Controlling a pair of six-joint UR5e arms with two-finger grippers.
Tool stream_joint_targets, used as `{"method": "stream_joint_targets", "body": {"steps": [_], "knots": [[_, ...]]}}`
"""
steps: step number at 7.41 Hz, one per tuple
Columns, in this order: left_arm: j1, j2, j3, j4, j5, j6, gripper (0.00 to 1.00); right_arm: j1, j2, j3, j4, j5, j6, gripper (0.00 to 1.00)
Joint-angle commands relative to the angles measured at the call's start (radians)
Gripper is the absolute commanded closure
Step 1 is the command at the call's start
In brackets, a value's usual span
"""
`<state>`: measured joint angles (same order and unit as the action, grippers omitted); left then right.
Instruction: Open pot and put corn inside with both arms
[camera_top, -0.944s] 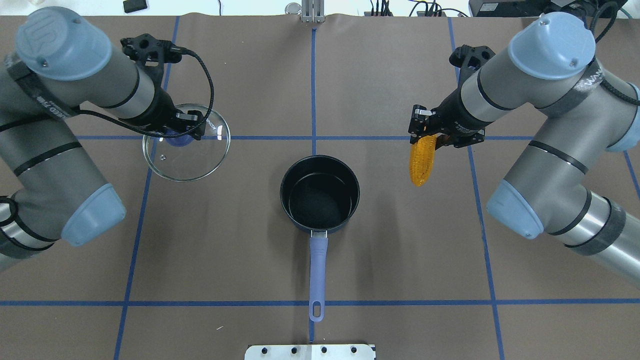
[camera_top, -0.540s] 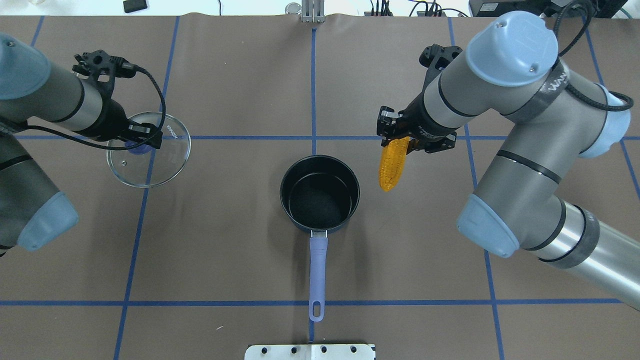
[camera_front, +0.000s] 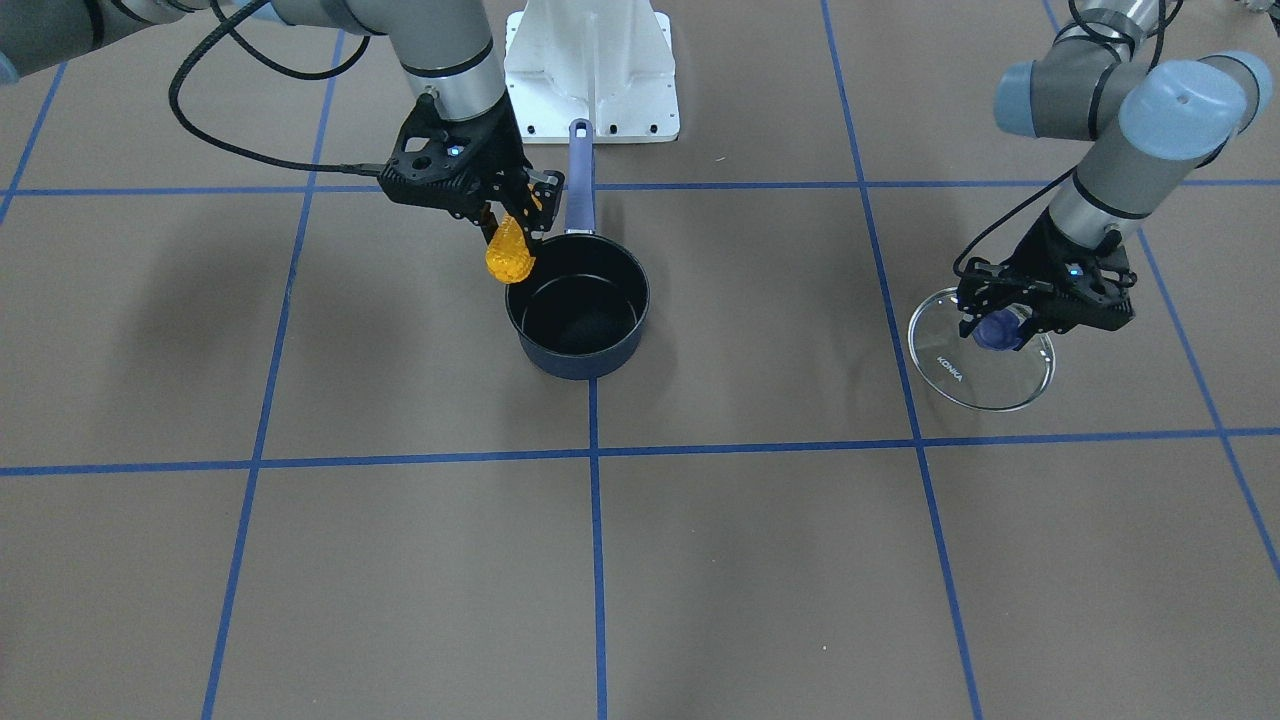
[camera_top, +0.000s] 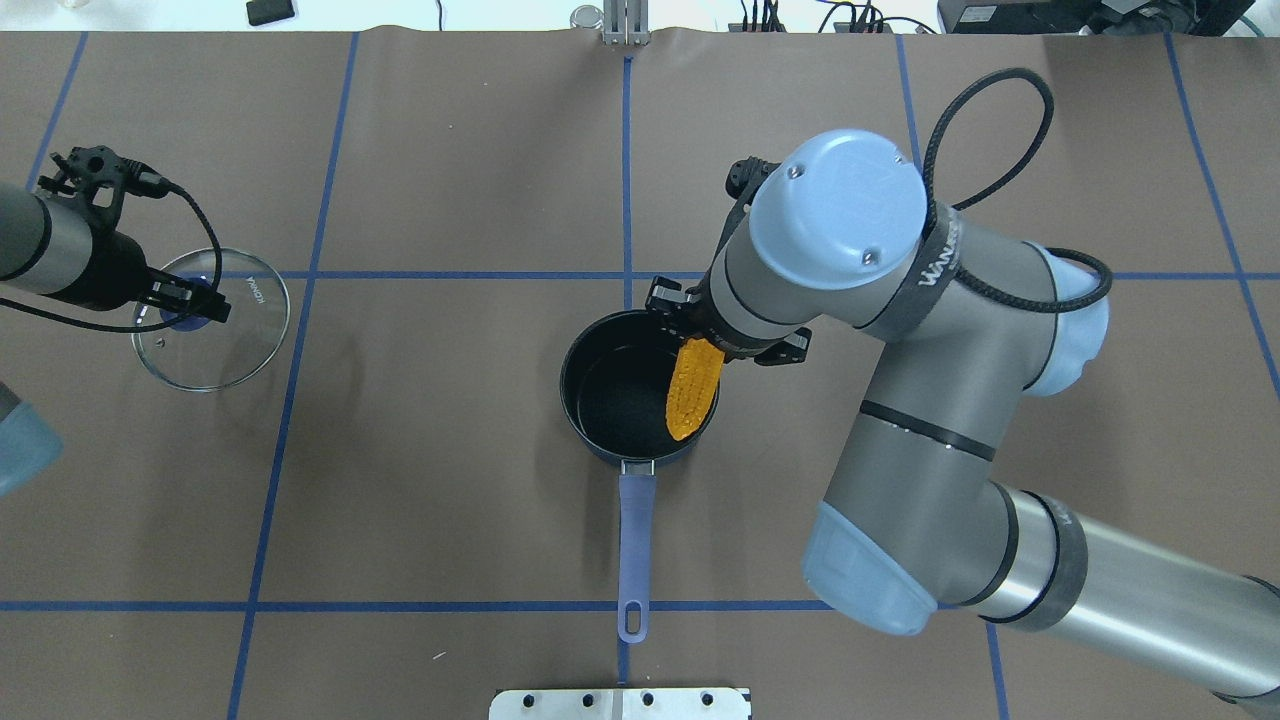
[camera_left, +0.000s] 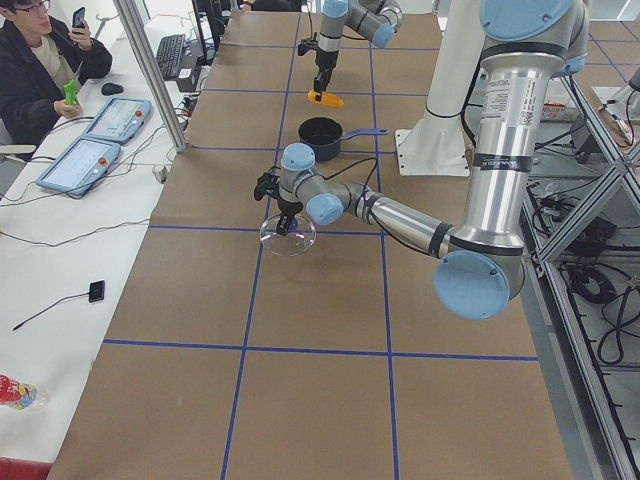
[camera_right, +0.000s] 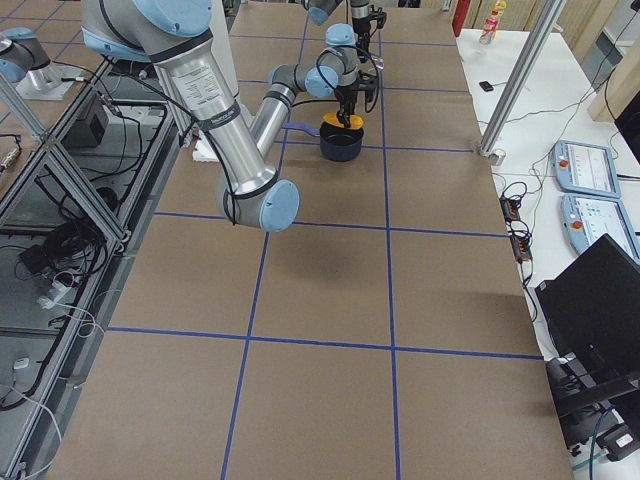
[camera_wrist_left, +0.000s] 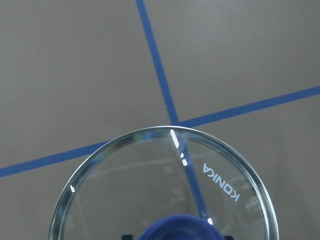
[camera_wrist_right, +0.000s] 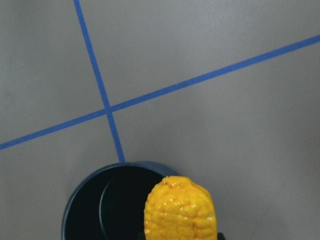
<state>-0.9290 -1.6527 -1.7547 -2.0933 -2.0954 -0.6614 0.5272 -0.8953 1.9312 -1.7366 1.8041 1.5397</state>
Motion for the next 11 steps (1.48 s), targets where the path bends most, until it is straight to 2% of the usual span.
{"method": "stream_joint_targets", "body": {"steps": [1,3,5,8,11], "knots": [[-0.016,0.046,0.050,-0.100,-0.049,0.014,0.64,-0.049,0.032,-0.035,-0.035,-0.057,0.013,1.00],[-0.016,0.099,0.046,-0.123,-0.055,0.020,0.64,-0.061,0.047,-0.087,-0.032,-0.085,0.010,1.00],[-0.016,0.122,0.044,-0.120,-0.052,0.022,0.64,-0.078,0.045,-0.089,-0.032,-0.089,0.010,1.00],[-0.014,0.146,0.043,-0.126,-0.041,0.023,0.63,-0.090,0.071,-0.141,-0.024,-0.091,-0.003,1.00],[-0.014,0.168,0.043,-0.154,-0.041,0.023,0.62,-0.075,0.081,-0.231,0.080,-0.094,-0.038,1.00]]}}
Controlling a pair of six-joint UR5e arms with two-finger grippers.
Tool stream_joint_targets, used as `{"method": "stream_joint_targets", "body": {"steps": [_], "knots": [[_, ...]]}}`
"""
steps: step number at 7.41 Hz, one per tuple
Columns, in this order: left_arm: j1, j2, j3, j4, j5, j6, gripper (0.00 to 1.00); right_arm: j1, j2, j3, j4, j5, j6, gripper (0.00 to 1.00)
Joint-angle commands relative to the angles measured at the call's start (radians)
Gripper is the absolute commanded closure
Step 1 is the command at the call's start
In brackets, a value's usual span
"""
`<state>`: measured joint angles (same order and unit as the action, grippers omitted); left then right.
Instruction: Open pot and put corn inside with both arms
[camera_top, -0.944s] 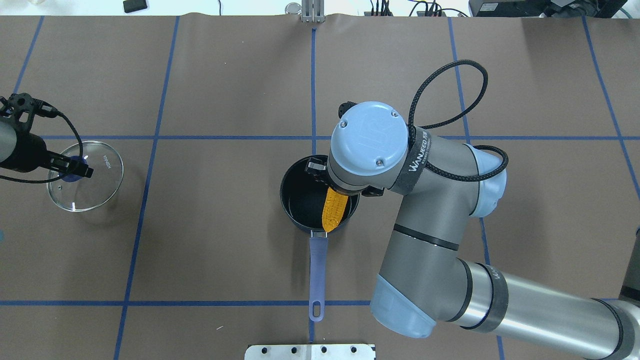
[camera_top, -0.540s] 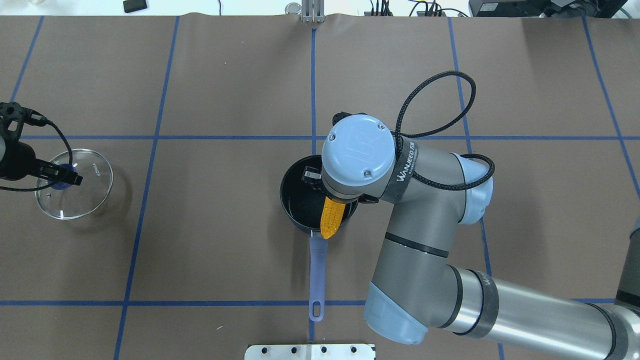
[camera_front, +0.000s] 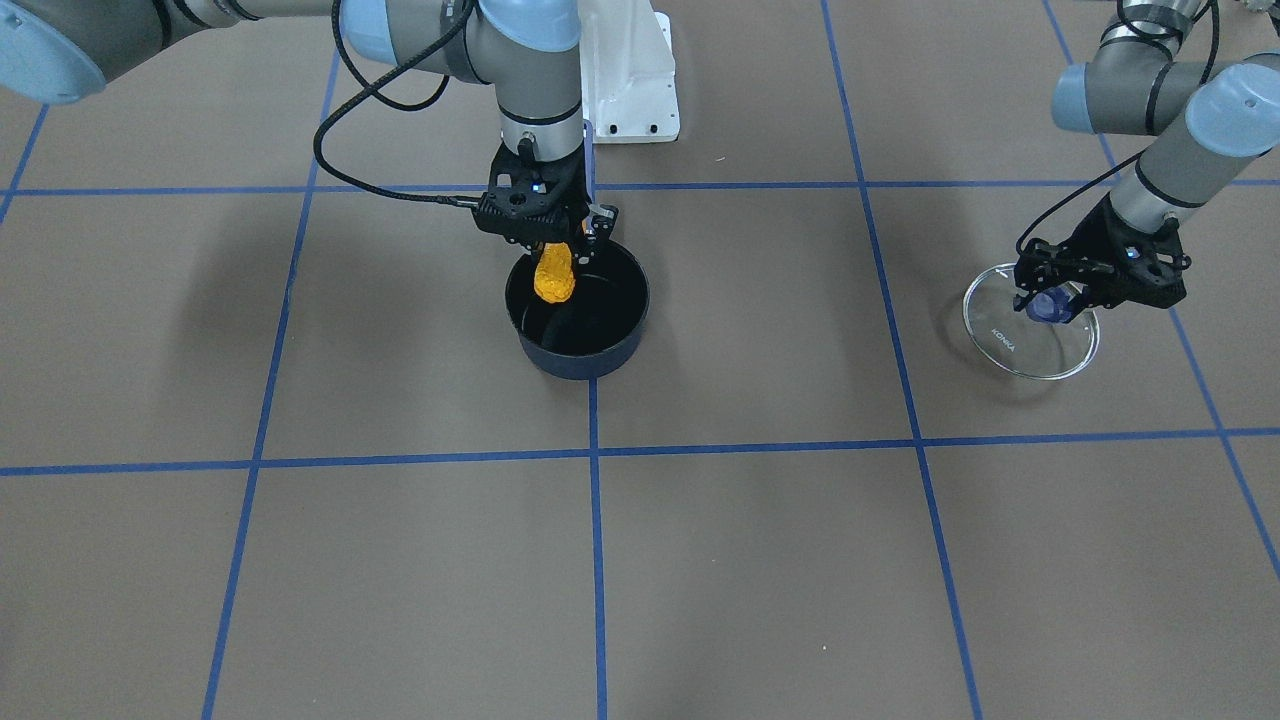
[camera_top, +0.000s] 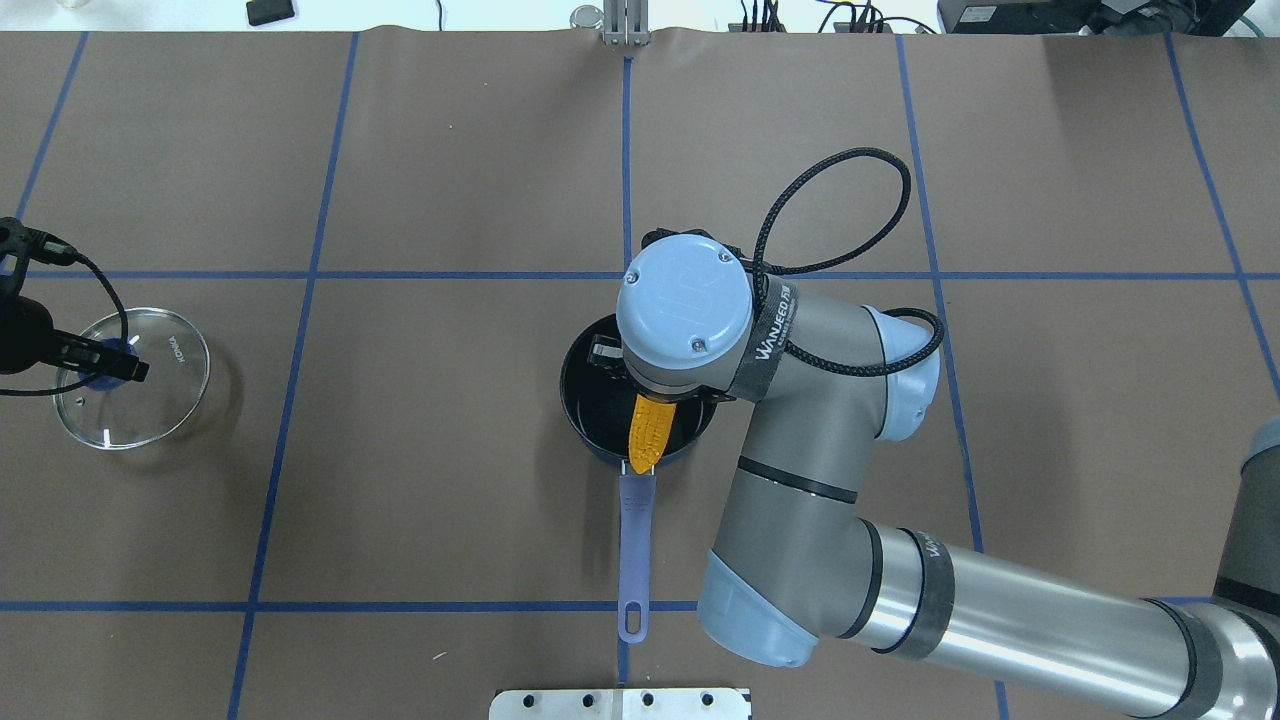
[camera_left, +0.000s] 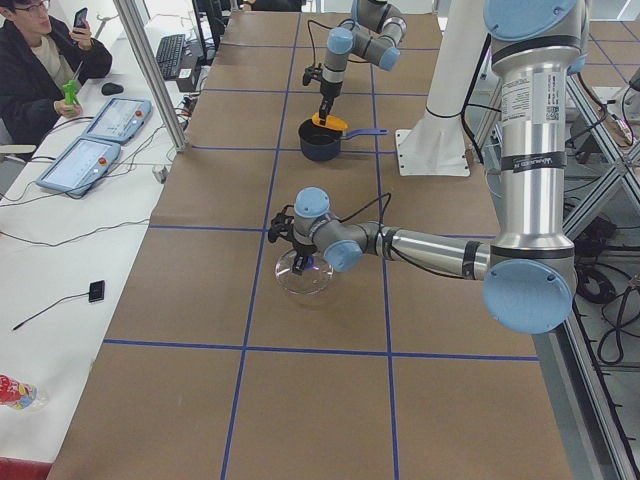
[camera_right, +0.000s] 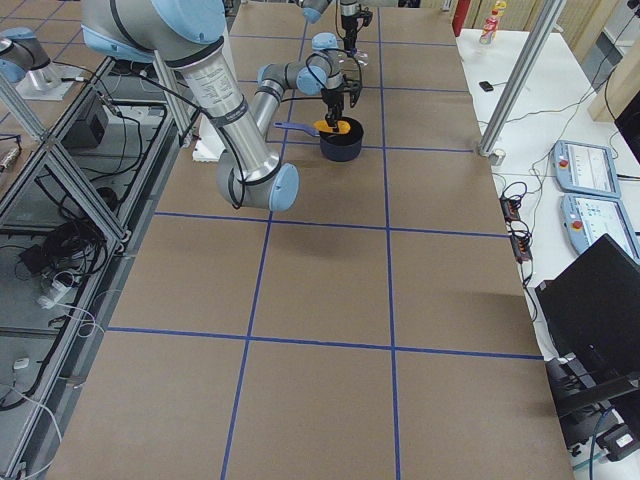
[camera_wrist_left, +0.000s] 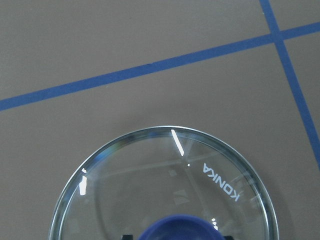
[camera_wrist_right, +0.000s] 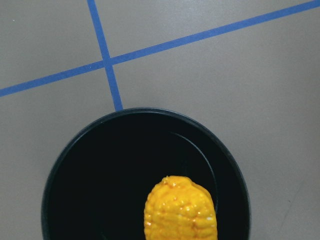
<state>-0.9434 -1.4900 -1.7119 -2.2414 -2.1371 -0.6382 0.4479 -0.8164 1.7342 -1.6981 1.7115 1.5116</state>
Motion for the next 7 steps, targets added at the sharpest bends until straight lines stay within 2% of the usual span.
{"method": "stream_joint_targets", "body": {"steps": [1,2,3,7], "knots": [[0.002,0.005,0.001,-0.006,0.000,0.000,0.61,0.008,0.005,-0.036,0.041,-0.001,-0.010,1.00],[0.000,0.005,0.001,-0.006,0.000,0.000,0.56,0.009,0.005,-0.036,0.041,-0.001,-0.011,1.00],[0.000,0.005,0.001,-0.006,-0.003,0.000,0.39,0.014,0.005,-0.036,0.041,-0.001,-0.013,1.00],[0.002,0.004,0.005,-0.006,-0.003,0.000,0.30,0.014,0.006,-0.038,0.041,-0.004,-0.011,1.00]]}}
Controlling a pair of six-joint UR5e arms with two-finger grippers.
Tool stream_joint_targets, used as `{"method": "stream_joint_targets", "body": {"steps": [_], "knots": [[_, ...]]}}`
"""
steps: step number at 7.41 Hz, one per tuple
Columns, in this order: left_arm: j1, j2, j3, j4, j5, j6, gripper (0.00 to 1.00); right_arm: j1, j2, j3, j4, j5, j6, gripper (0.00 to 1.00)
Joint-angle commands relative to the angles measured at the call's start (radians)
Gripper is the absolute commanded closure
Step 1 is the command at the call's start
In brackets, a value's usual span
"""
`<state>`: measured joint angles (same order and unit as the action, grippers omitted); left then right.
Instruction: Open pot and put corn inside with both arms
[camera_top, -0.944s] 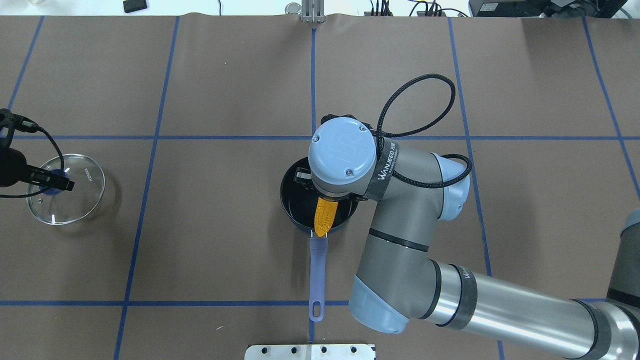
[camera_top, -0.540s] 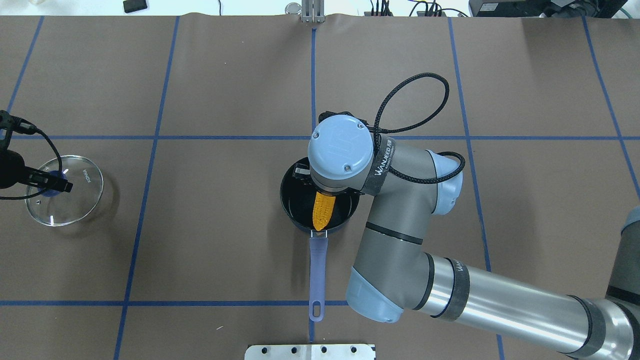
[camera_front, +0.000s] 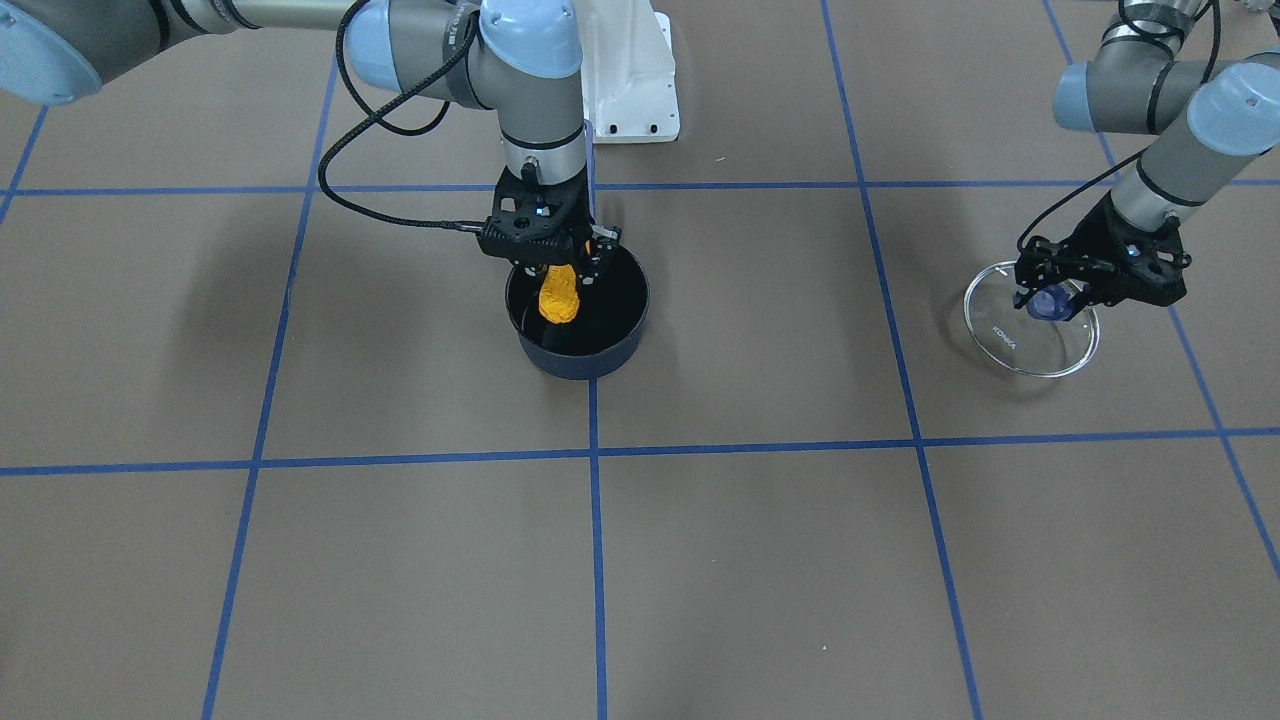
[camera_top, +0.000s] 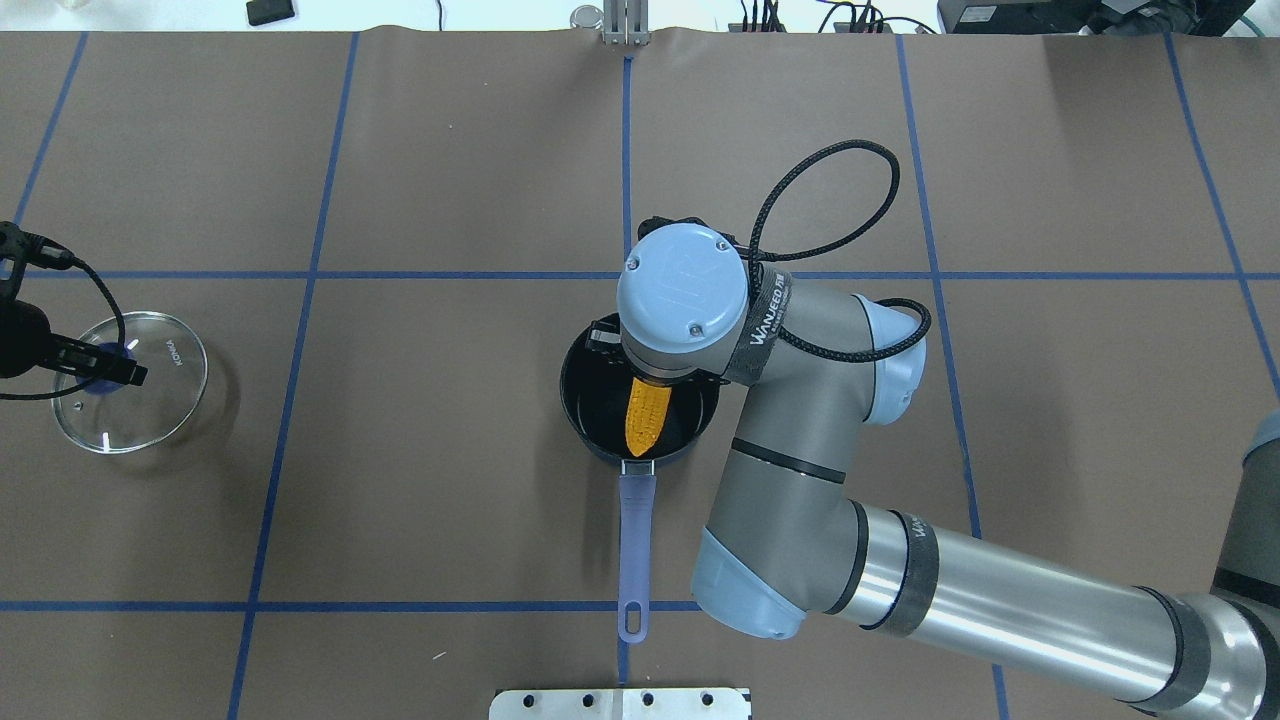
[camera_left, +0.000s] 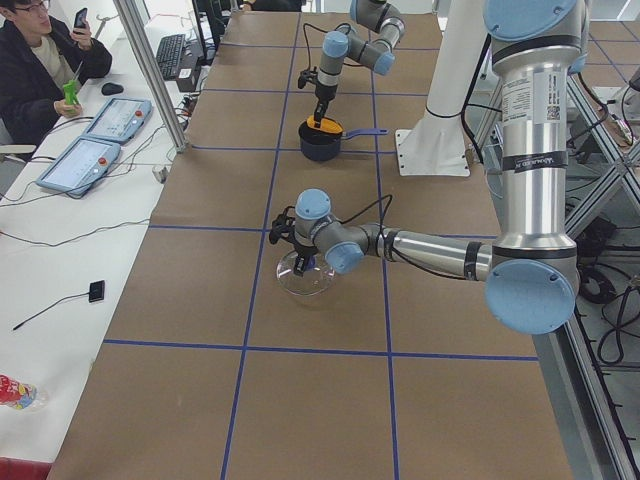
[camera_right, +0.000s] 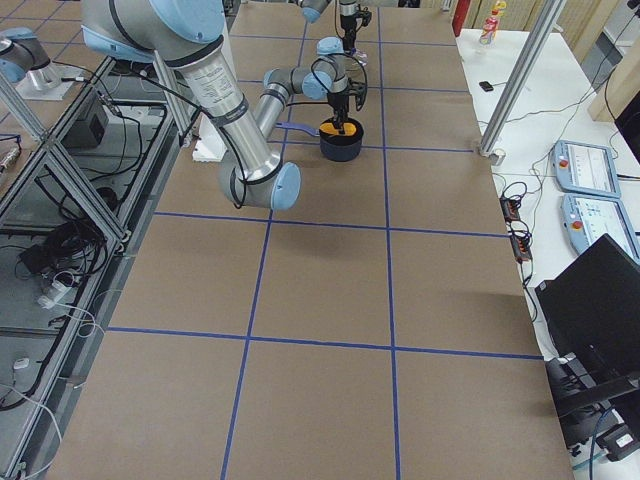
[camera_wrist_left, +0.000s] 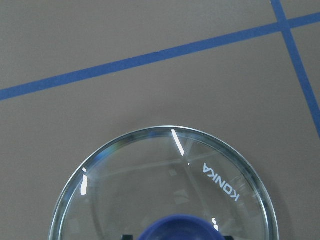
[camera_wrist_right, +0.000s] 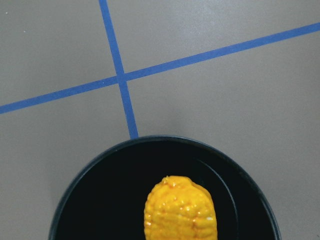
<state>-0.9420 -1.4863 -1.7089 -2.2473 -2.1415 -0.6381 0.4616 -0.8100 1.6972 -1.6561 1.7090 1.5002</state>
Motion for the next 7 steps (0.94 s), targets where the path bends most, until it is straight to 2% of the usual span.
{"method": "stream_joint_targets", "body": {"steps": [1,2,3,4,5,6,7], "knots": [[0.002,0.000,0.002,0.000,0.002,0.000,0.30,0.000,0.000,-0.002,-0.001,-0.002,0.003,1.00],[0.002,-0.002,0.006,0.000,0.003,0.000,0.29,0.000,0.002,-0.011,0.001,-0.002,0.003,1.00],[0.002,-0.002,0.003,0.000,-0.004,0.000,0.07,0.000,0.006,-0.016,0.001,-0.002,0.003,1.00],[0.002,-0.002,-0.001,0.000,-0.006,0.000,0.03,0.000,0.006,-0.016,0.001,-0.003,0.002,1.00],[0.002,-0.002,-0.005,0.000,-0.008,0.000,0.03,0.000,0.005,-0.016,0.016,-0.005,-0.001,0.53],[0.002,-0.002,-0.006,0.000,-0.008,-0.002,0.03,0.000,0.008,-0.016,0.025,-0.018,-0.002,0.01],[0.002,-0.002,-0.008,0.000,-0.009,-0.002,0.03,0.003,0.006,-0.014,0.027,-0.022,-0.018,0.00]]}}
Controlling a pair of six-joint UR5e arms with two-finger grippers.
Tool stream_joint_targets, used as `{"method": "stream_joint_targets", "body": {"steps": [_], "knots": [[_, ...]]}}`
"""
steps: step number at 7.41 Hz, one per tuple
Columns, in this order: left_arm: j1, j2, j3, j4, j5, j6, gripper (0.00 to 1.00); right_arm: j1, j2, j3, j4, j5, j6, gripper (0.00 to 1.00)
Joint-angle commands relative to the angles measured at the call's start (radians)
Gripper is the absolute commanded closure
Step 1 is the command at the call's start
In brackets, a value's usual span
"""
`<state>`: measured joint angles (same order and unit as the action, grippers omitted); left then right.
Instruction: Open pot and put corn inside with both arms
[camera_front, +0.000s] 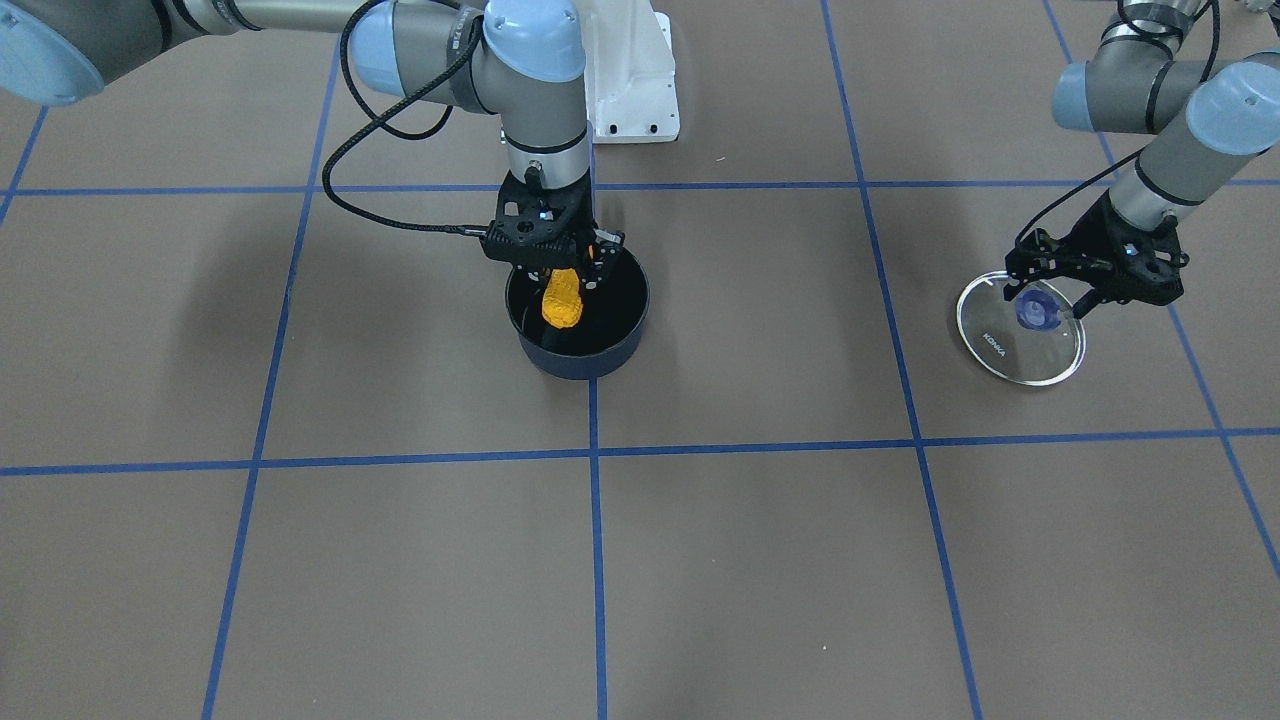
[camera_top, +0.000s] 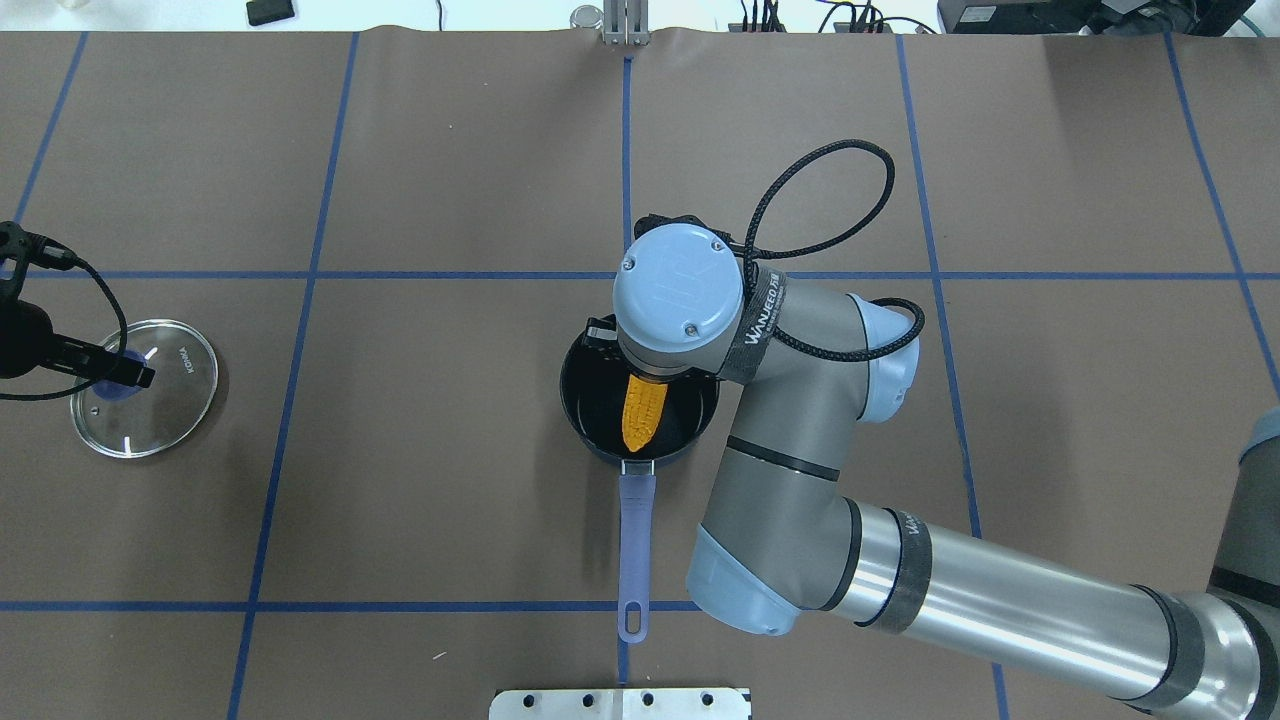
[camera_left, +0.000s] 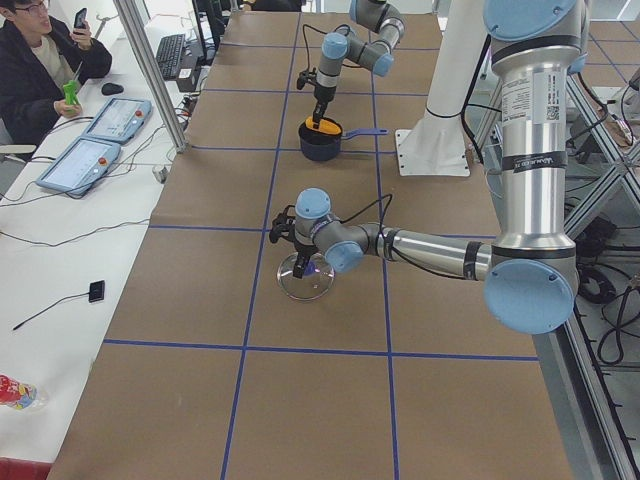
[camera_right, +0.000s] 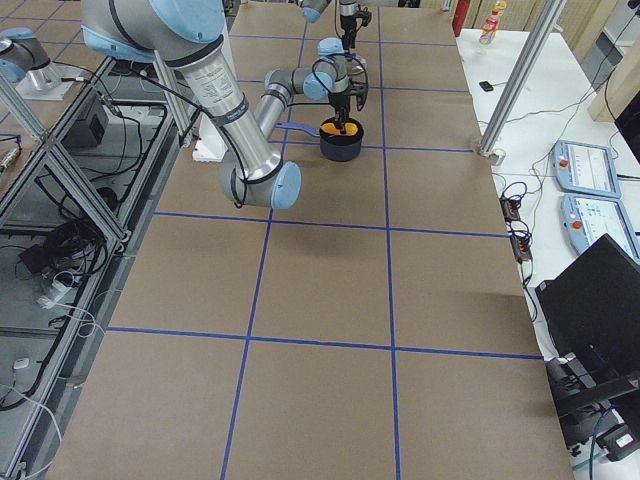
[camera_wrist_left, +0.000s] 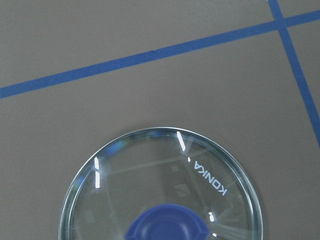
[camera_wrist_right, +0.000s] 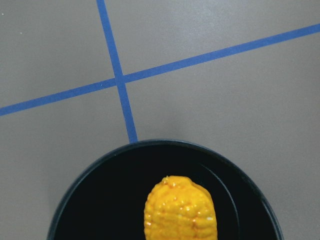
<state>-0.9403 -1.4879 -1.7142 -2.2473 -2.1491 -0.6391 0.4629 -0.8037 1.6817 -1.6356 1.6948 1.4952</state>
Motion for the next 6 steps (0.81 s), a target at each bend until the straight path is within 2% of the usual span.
{"method": "stream_joint_targets", "body": {"steps": [1,3,5,6], "knots": [[-0.006,-0.002,-0.002,0.000,-0.041,0.001,0.03,0.016,0.001,0.004,0.008,-0.006,-0.053,0.00],[-0.058,-0.003,-0.001,0.011,-0.087,0.059,0.03,0.087,-0.011,0.013,0.008,0.041,-0.155,0.00],[-0.231,-0.005,0.008,0.081,-0.196,0.213,0.03,0.279,-0.075,0.027,0.008,0.245,-0.379,0.00],[-0.300,-0.015,0.008,0.180,-0.236,0.354,0.03,0.352,-0.124,0.029,0.011,0.284,-0.545,0.00]]}}
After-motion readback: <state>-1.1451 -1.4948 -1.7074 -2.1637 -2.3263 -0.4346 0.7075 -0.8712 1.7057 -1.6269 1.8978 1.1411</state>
